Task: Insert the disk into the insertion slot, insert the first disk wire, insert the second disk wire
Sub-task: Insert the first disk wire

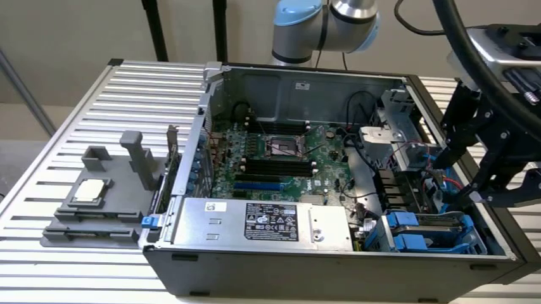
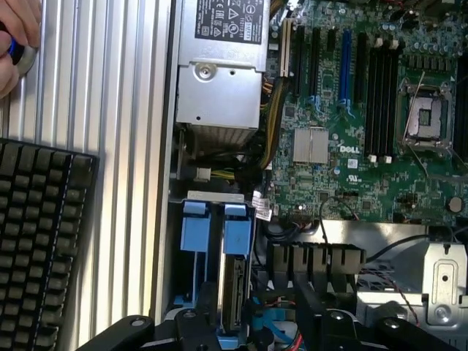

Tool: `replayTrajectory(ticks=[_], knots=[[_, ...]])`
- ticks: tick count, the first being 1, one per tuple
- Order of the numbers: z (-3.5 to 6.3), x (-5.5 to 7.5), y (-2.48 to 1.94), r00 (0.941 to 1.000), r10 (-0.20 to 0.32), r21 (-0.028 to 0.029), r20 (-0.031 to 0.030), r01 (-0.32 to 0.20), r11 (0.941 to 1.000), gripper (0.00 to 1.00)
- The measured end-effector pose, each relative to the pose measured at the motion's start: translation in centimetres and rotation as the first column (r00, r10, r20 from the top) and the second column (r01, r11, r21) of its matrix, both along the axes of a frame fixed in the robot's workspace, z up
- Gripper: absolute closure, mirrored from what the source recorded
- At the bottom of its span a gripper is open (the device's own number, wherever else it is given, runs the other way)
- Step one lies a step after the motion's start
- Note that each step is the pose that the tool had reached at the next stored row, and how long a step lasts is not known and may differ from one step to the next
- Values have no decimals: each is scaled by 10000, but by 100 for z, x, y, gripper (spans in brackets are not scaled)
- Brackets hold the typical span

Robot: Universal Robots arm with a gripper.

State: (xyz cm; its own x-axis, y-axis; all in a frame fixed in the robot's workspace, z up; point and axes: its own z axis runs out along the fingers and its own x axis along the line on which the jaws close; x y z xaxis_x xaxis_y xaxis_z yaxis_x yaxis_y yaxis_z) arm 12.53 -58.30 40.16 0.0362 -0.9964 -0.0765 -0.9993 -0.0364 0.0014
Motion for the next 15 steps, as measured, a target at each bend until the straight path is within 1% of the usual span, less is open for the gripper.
replayTrajectory(ticks=[2,4,9,11,15], knots=[[-18,71,1,10000,15,-5,-20,-15,10000,45],[-42,141,0,10000,24,-23,-44,-24,10000,45],[-130,304,12,10000,43,-53,-54,-43,10000,45],[-166,342,23,10000,52,-83,-54,-52,10000,45],[-238,351,42,10000,70,-168,-54,-71,9998,45]])
